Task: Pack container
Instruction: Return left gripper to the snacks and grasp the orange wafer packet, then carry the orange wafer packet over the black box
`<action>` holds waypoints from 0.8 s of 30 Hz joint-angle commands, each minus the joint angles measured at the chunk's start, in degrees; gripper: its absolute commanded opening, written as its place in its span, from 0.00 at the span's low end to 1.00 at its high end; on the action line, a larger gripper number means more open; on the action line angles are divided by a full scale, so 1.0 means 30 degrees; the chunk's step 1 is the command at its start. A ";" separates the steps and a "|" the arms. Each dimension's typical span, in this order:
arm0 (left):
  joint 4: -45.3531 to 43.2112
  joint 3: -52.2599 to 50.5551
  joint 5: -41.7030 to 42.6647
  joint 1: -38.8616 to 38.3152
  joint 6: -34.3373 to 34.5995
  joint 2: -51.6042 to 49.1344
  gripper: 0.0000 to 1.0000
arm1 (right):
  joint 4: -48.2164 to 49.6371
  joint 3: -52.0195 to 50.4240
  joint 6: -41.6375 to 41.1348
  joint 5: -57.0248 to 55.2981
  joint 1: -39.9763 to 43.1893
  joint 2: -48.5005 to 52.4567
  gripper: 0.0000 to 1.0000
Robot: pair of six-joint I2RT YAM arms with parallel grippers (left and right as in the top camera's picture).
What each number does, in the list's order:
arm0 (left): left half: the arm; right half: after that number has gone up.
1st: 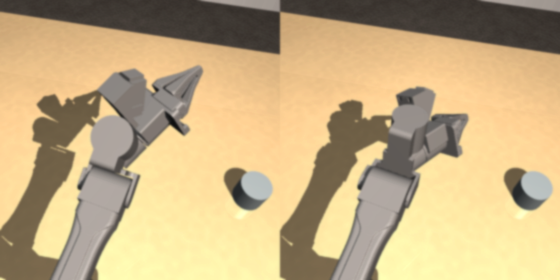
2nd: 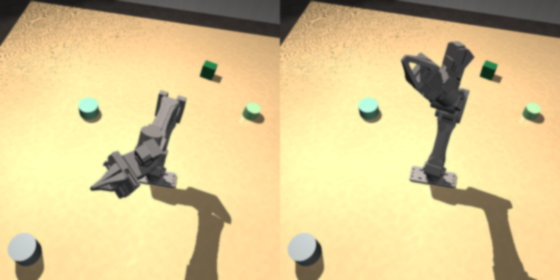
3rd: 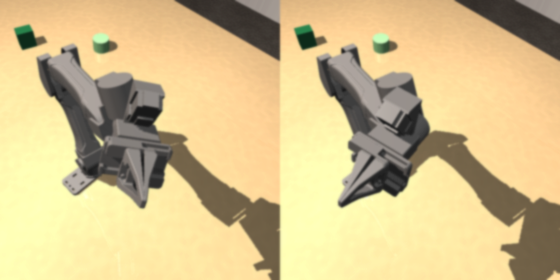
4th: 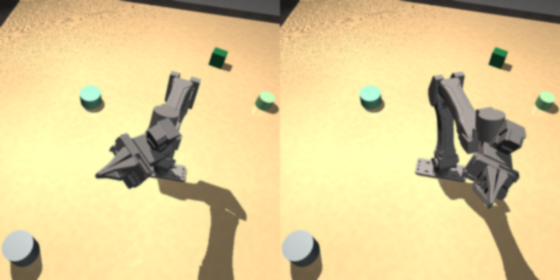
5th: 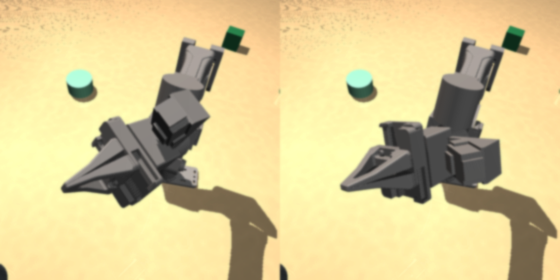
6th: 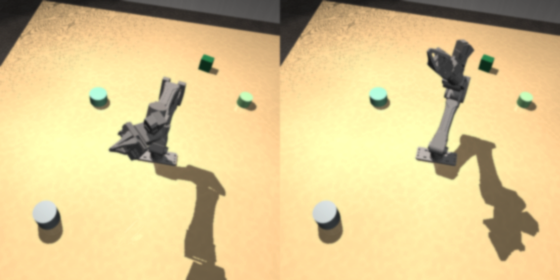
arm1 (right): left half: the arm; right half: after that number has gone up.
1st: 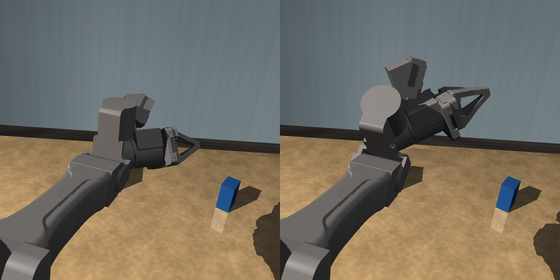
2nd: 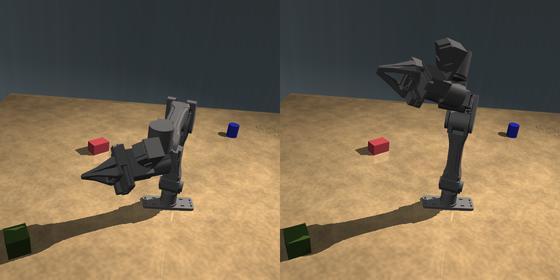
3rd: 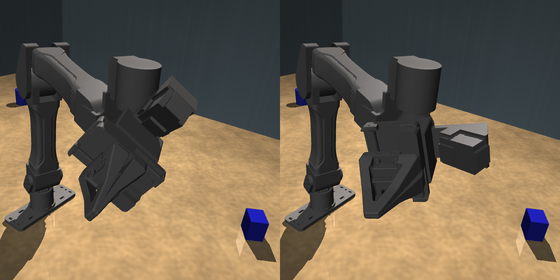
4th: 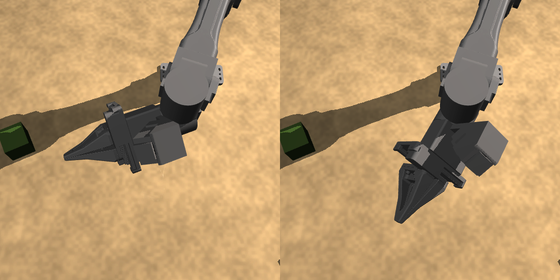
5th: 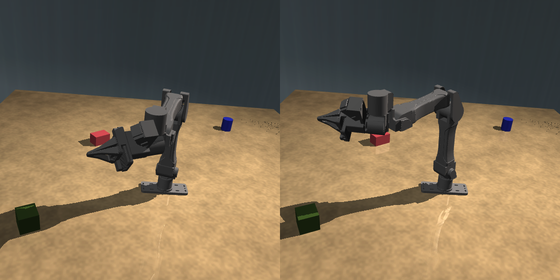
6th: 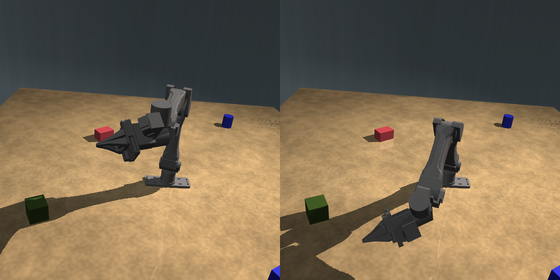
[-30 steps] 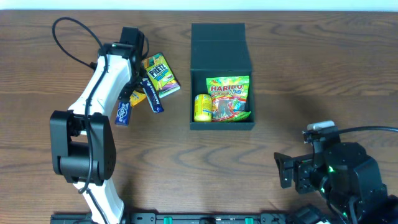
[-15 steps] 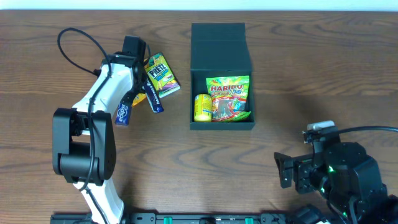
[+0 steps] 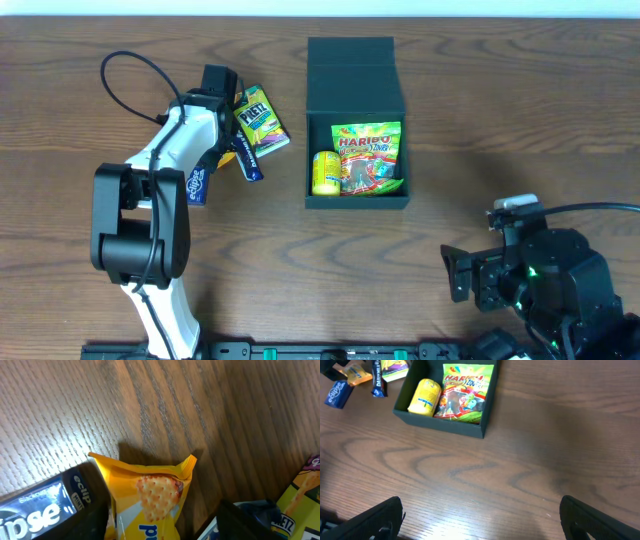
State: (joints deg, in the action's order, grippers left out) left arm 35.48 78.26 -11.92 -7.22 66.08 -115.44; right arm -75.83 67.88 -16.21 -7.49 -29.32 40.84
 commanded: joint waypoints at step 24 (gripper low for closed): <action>0.0801 0.1282 -0.0007 0.0066 -0.2339 -0.0976 0.33 | -0.0029 0.0138 0.0204 -0.0138 0.0175 -0.0036 0.99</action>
State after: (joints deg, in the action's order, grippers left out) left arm 36.91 79.33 -11.92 -7.22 61.60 -117.78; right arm -75.83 67.88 -16.21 -7.49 -29.32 40.84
